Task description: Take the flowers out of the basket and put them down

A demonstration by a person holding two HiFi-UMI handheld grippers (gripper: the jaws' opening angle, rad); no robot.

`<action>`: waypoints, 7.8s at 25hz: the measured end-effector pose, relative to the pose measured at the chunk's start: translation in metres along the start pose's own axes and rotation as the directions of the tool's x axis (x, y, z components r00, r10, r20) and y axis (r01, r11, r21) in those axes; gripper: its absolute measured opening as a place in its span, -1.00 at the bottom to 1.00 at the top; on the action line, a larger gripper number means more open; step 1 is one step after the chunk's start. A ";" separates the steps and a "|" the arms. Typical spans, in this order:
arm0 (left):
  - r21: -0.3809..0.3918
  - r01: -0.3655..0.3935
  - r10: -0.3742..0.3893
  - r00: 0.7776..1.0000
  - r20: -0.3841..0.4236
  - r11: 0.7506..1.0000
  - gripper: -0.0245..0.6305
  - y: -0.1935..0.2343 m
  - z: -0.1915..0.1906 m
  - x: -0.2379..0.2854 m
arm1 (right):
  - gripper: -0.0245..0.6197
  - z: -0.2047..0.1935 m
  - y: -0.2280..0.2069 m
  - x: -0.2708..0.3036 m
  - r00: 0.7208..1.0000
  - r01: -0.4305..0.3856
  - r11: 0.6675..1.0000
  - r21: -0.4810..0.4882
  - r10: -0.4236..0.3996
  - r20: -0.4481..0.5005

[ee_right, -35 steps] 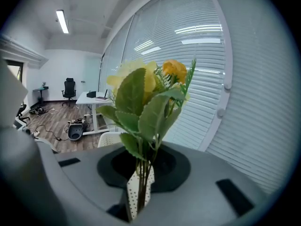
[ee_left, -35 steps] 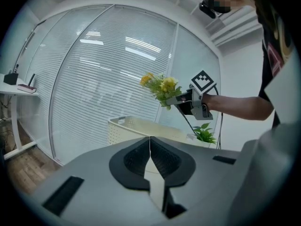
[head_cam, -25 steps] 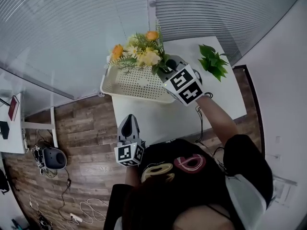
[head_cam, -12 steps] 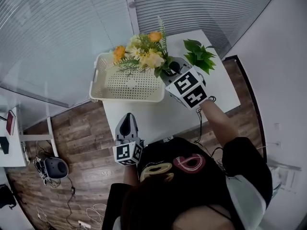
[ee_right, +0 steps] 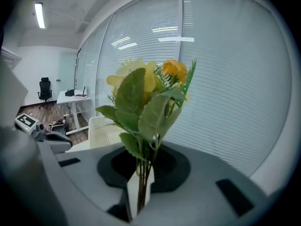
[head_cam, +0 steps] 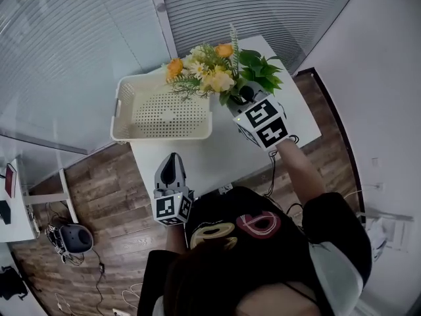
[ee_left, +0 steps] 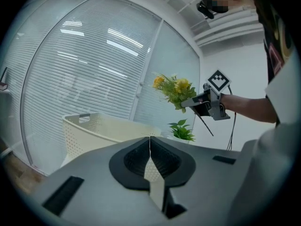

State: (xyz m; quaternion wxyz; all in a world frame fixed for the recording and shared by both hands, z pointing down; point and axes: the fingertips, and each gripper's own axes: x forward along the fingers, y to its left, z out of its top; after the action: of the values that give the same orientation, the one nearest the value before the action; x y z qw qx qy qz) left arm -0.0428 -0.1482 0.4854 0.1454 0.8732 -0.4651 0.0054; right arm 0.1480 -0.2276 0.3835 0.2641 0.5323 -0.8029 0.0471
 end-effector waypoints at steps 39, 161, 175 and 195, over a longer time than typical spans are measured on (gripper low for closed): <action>0.035 0.005 -0.004 0.999 -0.042 0.999 -0.87 -0.003 -0.002 0.015 | -0.76 -0.175 -0.028 -0.002 0.948 0.105 0.980 0.166 -0.048 -0.316; 0.050 0.078 -0.083 0.989 0.121 0.996 -0.87 -0.057 0.051 -0.015 | -0.74 -0.082 0.089 -0.056 0.976 -0.018 0.931 0.364 -0.063 0.209; 0.033 0.096 -0.100 0.988 0.119 0.995 -0.87 -0.055 0.046 -0.021 | -0.90 -0.079 0.091 -0.070 0.955 -0.008 0.927 0.374 -0.104 0.279; 0.080 0.069 -0.076 0.993 0.089 0.994 -0.87 -0.046 0.039 -0.022 | -0.90 -0.095 0.104 -0.046 0.974 0.025 0.965 0.262 -0.082 0.210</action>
State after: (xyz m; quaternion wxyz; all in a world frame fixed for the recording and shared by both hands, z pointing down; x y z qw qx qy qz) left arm -0.0223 -0.1165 0.4330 0.0903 0.8938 -0.4388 -0.0222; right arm 0.1051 -0.1109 0.4647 0.1036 0.5857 -0.7994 0.0849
